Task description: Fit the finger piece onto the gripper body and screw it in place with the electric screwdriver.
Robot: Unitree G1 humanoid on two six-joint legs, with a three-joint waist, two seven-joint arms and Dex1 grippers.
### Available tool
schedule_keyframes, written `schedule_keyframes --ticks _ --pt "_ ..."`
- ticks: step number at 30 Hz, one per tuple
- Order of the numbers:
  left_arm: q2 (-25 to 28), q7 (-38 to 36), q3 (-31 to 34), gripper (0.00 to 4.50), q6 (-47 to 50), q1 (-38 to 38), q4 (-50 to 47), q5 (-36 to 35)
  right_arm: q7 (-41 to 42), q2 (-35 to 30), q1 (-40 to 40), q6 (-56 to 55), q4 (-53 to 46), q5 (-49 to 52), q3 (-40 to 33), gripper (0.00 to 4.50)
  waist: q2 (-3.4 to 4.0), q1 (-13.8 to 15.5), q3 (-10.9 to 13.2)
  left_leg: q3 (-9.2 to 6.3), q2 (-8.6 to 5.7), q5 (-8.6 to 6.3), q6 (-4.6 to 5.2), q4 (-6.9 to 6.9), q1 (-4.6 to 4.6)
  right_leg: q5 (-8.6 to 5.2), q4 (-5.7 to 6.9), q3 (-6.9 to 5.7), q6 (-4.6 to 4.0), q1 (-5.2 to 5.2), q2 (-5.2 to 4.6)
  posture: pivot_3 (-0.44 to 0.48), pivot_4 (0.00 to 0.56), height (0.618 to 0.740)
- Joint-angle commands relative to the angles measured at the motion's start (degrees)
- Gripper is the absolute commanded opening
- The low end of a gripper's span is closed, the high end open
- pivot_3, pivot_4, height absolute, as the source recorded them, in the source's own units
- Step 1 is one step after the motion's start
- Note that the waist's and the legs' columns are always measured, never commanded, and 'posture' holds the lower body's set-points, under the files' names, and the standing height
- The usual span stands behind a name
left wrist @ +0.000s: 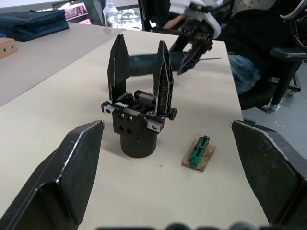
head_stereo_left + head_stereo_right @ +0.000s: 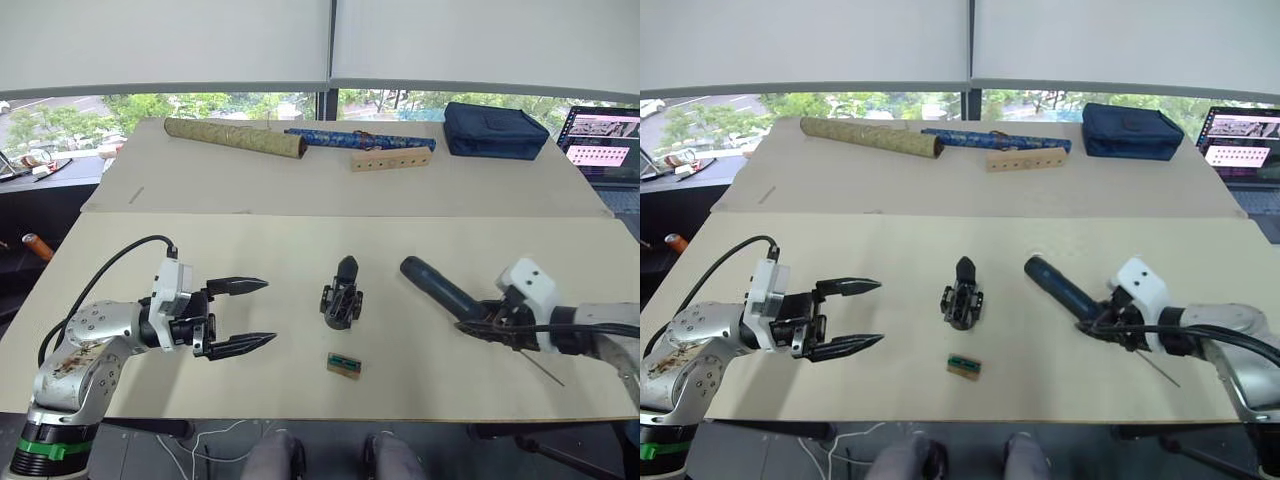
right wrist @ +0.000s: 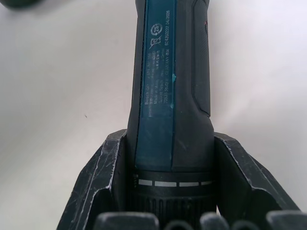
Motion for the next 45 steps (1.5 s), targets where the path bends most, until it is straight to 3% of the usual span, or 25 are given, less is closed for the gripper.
schedule_keyframes --ticks 1,8,9,13,14,22,26,33,40,45 --pt "0.6 -0.2 0.4 4.5 -1.4 0.1 -1.1 0.7 0.9 0.0 -1.7 -3.2 0.8 -0.9 0.8 1.97 -0.01 -0.2 0.0 0.02 0.0 0.03 -0.03 0.05 -0.18 0.01 0.07 0.01 0.0 -0.21 0.01 0.0 0.15 0.74" --pt "-0.1 0.5 -0.1 4.5 -1.5 0.1 -1.7 1.3 4.3 0.7 -3.9 -5.3 7.1 -1.5 4.2 1.97 -0.08 -0.7 0.0 0.03 0.03 0.13 -0.13 0.07 -0.16 0.01 0.1 0.0 0.01 -0.21 0.17 0.0 0.15 0.74" --pt "0.2 0.5 -0.1 4.5 -0.9 0.4 -1.9 1.0 4.8 0.4 -3.9 -6.7 7.6 -2.1 4.5 3.03 -0.1 -0.6 0.0 0.02 0.04 0.12 -0.13 0.07 -0.14 0.01 0.11 0.01 0.01 -0.19 0.17 0.0 0.15 0.74" --pt "0.5 0.5 0.2 4.5 0.3 1.1 -2.6 0.1 6.4 -0.7 -4.7 -6.2 7.7 -2.1 4.5 4.43 -0.13 -0.6 0.0 0.02 0.05 0.12 -0.11 0.08 -0.11 0.04 0.13 0.05 0.0 -0.17 0.17 0.0 0.15 0.74" --pt "0.3 0.6 0.2 4.5 0.1 1.0 -2.5 0.3 7.3 -1.6 -4.8 -6.1 6.9 -1.9 4.3 4.49 -0.12 -0.6 0.0 0.02 0.05 0.12 -0.11 0.08 -0.11 0.04 0.14 0.05 -0.01 -0.18 0.17 0.0 0.15 0.74" --pt "-0.5 -0.5 -2.3 4.5 -1.7 0.0 -1.8 2.0 14.1 -12.3 -11.0 1.3 2.5 -0.3 5.5 4.49 -0.13 -0.4 0.0 0.01 0.06 0.12 -0.11 0.08 -0.17 0.05 0.15 0.04 -0.01 -0.25 0.15 0.0 0.15 0.74" --pt "-1.2 -1.1 -3.6 4.5 -1.9 -0.5 -2.5 1.2 16.8 -19.1 -23.8 18.0 0.6 -2.7 17.1 4.49 -0.11 -0.6 0.0 -0.02 0.09 0.11 -0.11 0.08 -0.17 0.06 0.15 0.02 -0.05 -0.3 0.12 0.0 0.15 0.74" --pt "-1.9 -1.3 -6.9 4.5 -1.6 -0.9 -3.9 1.6 21.1 -17.9 -42.3 32.0 -0.1 -6.1 38.1 4.49 -0.11 -1.3 0.0 -0.06 0.09 0.11 -0.12 0.05 -0.31 0.08 0.07 0.02 -0.11 -0.44 0.08 0.0 0.15 0.74" --pt "-1.2 -1.5 -7.0 4.5 -1.3 -0.4 -4.0 1.3 20.5 -13.0 -47.4 27.3 4.7 -14.1 50.0 4.49 -0.11 -1.3 0.0 -0.04 0.04 0.1 -0.1 0.12 -0.41 0.09 0.06 -0.03 -0.1 -0.47 0.05 0.0 0.15 0.74" --pt "-1.0 -1.2 -6.7 4.5 -1.4 0.4 -4.8 1.3 21.5 -10.1 -48.7 23.8 8.9 -18.2 54.2 4.49 -0.11 -1.5 0.0 -0.03 0.05 0.1 -0.11 0.12 -0.39 0.09 0.08 -0.06 -0.09 -0.46 0.07 0.0 0.15 0.74"
